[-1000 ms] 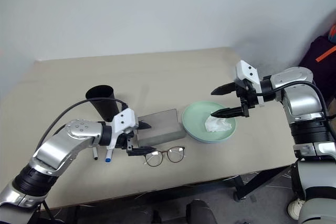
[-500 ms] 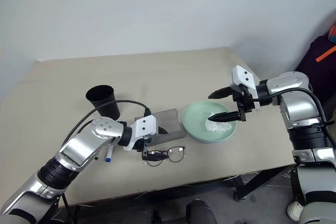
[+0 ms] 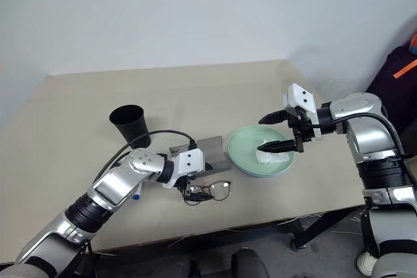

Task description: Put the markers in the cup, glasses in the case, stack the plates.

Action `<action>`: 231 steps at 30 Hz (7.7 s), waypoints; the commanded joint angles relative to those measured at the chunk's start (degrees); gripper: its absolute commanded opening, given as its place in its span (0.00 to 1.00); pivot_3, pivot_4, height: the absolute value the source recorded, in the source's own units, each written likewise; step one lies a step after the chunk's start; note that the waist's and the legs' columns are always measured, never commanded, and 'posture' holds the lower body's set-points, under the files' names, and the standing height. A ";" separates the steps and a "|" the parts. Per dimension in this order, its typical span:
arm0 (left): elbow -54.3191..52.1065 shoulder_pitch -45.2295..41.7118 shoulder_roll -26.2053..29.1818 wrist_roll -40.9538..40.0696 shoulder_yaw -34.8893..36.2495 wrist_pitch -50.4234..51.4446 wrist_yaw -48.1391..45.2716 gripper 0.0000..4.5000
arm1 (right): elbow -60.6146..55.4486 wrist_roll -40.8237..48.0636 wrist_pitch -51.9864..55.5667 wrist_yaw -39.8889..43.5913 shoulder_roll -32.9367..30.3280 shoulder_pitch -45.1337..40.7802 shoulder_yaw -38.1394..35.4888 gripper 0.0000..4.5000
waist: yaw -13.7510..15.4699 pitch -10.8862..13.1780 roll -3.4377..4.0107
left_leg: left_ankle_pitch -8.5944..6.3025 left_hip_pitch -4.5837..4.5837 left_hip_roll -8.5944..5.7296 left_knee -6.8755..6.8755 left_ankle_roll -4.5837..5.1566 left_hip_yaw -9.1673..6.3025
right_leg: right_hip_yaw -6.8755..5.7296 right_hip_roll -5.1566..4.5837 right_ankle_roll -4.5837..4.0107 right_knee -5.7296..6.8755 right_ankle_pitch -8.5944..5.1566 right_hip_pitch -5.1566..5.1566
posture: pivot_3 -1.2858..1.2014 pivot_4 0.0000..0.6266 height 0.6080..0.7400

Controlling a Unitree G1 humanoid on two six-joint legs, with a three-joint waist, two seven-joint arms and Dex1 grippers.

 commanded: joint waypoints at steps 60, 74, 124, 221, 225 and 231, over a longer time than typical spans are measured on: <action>13.47 -15.65 0.92 -6.41 13.70 -3.18 -14.36 0.01 | 1.04 0.71 -1.97 -0.36 0.28 -2.44 -0.30 0.95 | 0.63 -0.01 0.04 | 0.06 -0.02 -0.04 0.22 0.12 -0.07 | -0.02 0.00 0.05 0.00 0.02 0.15 | 0.52 0.00 0.99; 30.96 -15.92 -3.82 -0.57 10.26 -18.55 -17.21 0.01 | 0.60 0.82 -1.88 -0.46 0.27 -2.47 -0.41 0.95 | 1.19 -0.02 0.04 | 0.00 -0.44 -0.10 0.23 0.20 -0.07 | 0.01 -0.03 0.22 -0.01 0.16 -0.27 | 0.52 0.00 0.99; 36.40 -20.07 -7.66 3.62 11.02 -17.21 -18.53 0.61 | -3.63 1.21 -0.43 -1.34 0.04 0.32 -0.68 0.95 | 1.26 -0.04 0.07 | -0.05 -0.74 -0.12 0.52 0.30 -0.16 | 0.00 -0.03 0.38 -0.02 0.27 -0.37 | 0.52 0.00 0.99; -26.57 13.58 -10.43 1.44 48.18 62.41 44.82 0.78 | 4.37 -0.72 -5.76 3.09 5.07 -5.83 3.88 0.95 | 1.23 -0.02 0.02 | -0.18 0.09 -0.17 0.53 0.08 -0.23 | -0.01 -0.18 0.54 -0.11 0.46 0.50 | 0.52 0.00 0.99; -22.65 11.04 -12.28 2.15 48.70 62.33 48.22 0.78 | 4.69 -0.79 -5.95 3.31 5.54 -6.08 4.03 0.95 | 1.24 -0.02 0.01 | -0.17 0.11 -0.16 0.49 0.05 -0.25 | -0.02 -0.18 0.52 -0.09 0.47 0.49 | 0.52 0.00 0.99; -16.85 7.02 -14.04 3.37 49.28 62.41 52.01 0.78 | 3.91 -0.73 -5.62 3.19 5.57 -5.71 3.85 0.95 | 1.24 -0.02 0.01 | -0.19 0.09 -0.17 0.45 0.00 -0.28 | -0.05 -0.18 0.52 -0.12 0.48 0.48 | 0.52 0.00 0.99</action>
